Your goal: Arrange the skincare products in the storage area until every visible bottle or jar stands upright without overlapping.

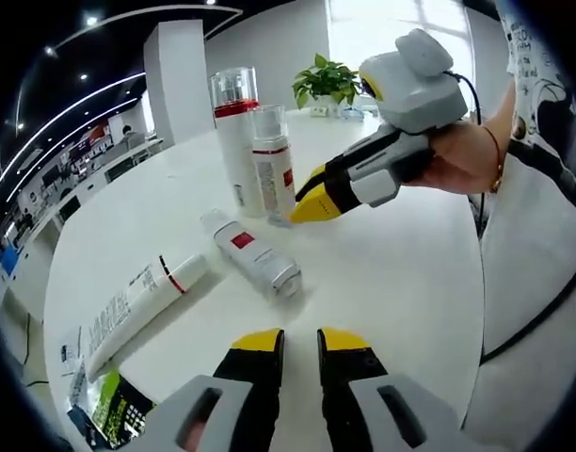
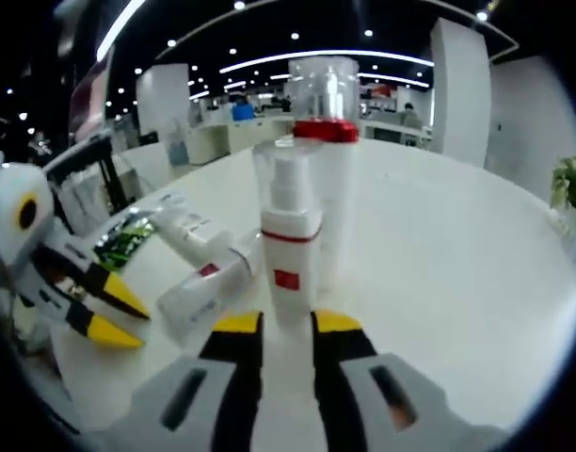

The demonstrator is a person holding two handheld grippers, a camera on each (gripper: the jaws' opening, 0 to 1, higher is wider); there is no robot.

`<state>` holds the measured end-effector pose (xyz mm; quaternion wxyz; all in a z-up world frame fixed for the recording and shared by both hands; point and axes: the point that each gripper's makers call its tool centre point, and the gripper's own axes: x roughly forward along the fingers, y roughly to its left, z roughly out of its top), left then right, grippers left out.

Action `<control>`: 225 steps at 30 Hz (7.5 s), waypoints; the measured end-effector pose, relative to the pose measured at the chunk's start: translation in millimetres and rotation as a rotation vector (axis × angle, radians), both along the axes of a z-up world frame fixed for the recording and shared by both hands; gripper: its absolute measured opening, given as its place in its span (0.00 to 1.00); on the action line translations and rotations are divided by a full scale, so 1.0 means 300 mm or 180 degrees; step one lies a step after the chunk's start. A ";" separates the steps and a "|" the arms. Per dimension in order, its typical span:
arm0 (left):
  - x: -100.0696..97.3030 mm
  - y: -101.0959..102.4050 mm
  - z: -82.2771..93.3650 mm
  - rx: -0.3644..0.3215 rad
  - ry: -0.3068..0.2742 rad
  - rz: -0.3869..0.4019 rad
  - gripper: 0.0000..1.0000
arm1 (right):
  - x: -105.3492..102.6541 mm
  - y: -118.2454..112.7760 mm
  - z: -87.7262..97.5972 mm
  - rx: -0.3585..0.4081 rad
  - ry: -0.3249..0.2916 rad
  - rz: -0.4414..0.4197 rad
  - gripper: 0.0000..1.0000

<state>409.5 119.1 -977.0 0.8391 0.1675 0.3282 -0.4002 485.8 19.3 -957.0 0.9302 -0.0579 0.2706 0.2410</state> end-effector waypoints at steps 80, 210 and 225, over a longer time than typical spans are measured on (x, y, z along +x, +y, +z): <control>0.206 -0.068 0.028 0.0239 0.0394 0.1183 0.21 | -0.041 -0.124 -0.013 -0.0451 -0.0027 0.0848 0.20; 0.186 -0.140 0.057 -0.0416 -0.0346 0.0586 0.19 | -0.224 0.051 0.123 0.0020 -0.0047 0.1986 0.10; 0.245 -0.154 0.060 -0.0402 -0.0399 0.0868 0.19 | -0.205 0.017 0.106 0.0018 0.0003 0.1831 0.10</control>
